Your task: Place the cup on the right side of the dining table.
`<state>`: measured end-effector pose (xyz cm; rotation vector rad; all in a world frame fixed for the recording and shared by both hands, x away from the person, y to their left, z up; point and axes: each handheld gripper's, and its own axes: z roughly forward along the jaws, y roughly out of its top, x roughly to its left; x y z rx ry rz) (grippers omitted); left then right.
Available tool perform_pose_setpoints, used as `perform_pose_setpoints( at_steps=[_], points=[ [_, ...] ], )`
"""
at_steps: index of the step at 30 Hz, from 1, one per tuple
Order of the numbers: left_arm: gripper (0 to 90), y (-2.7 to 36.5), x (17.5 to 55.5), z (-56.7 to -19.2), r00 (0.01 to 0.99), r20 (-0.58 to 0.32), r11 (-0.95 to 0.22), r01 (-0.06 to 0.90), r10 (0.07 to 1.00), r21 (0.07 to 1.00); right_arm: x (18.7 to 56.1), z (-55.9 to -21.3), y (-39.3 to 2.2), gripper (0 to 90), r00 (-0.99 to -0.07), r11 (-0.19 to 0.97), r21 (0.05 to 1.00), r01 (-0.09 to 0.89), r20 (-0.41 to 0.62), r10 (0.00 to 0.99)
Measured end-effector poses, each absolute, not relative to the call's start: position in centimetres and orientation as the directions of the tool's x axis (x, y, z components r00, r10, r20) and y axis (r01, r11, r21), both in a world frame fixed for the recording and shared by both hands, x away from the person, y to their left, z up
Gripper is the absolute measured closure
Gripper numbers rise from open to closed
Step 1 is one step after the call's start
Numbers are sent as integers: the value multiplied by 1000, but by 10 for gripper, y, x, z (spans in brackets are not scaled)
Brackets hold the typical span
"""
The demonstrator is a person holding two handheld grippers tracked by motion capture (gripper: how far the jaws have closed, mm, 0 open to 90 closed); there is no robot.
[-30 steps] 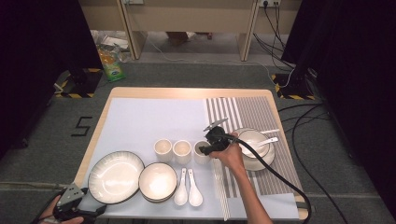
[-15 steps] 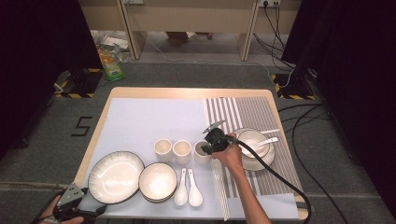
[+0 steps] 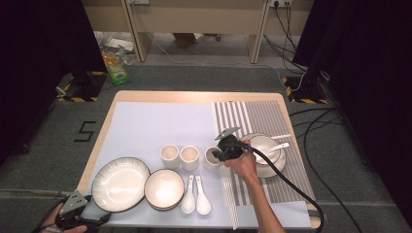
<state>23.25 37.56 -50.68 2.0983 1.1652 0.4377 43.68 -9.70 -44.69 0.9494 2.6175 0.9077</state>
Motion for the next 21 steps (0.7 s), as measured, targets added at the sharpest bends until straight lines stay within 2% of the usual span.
perform_pose_setpoints(
  at_steps=[5, 21],
  points=[
    [0, 375, 232, -507, 540, -42, -358, 613, 841, 705, 436, -445, -103, 820, -761, 571, 645, 508, 24, 649],
    [0, 376, 233, -506, 542, -36, -364, 611, 839, 703, 443, -428, -109, 818, -732, 536, 673, 510, 13, 681]
  ],
)
